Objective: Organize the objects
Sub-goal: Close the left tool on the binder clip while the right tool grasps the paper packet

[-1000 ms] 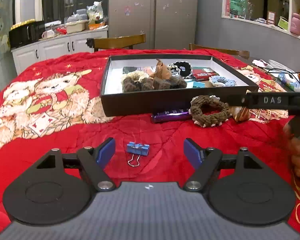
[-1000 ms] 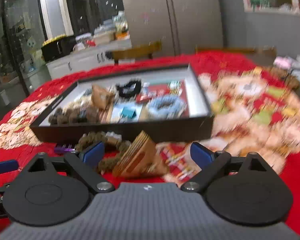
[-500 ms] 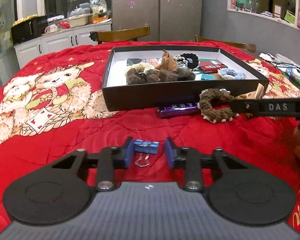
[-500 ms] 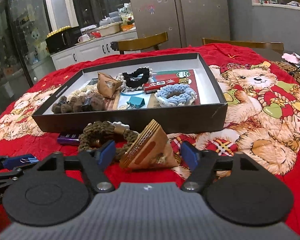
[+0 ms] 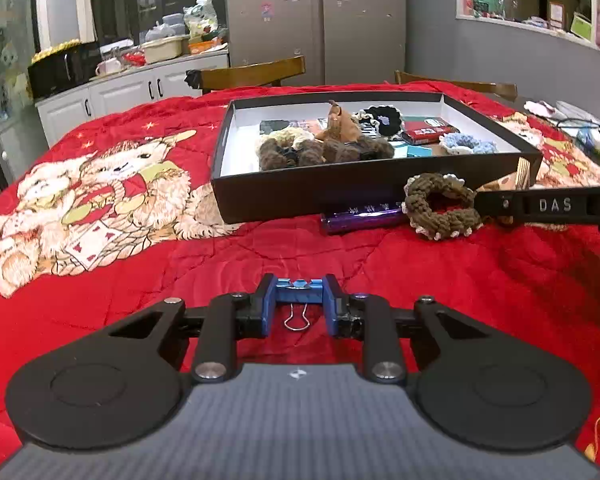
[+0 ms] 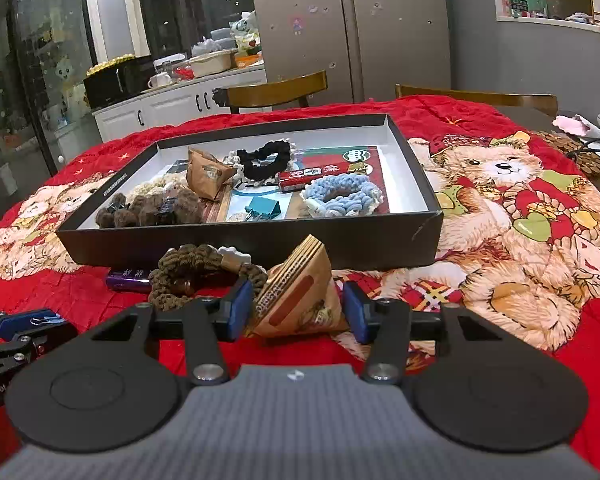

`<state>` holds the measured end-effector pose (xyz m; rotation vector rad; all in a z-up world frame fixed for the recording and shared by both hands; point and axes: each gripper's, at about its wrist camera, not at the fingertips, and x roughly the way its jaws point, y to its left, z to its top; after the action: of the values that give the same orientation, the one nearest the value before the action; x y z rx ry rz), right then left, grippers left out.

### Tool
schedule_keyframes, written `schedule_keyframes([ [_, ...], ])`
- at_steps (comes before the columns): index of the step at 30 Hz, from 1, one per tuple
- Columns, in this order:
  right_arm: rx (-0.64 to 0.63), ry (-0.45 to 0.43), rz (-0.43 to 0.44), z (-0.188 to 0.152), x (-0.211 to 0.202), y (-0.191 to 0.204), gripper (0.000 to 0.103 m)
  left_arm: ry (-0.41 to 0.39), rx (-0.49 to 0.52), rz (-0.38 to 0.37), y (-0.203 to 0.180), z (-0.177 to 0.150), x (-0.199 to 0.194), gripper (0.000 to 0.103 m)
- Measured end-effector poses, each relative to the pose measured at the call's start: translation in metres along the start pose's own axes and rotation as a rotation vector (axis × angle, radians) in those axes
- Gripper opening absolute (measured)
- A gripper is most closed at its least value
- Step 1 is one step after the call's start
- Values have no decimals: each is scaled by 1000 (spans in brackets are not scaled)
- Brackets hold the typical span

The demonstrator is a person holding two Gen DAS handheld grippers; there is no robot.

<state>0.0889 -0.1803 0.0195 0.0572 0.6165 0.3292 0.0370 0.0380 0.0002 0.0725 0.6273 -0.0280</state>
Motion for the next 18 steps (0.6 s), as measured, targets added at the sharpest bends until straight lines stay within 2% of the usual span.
schedule_keyframes([
  [10,-22,2,-11,-3,-1,3,48,-1,-1,10,-1,4,7,29],
  [18,47,-7,51,-1,-1,-11,48,1,-45,66,8,13,17,29],
])
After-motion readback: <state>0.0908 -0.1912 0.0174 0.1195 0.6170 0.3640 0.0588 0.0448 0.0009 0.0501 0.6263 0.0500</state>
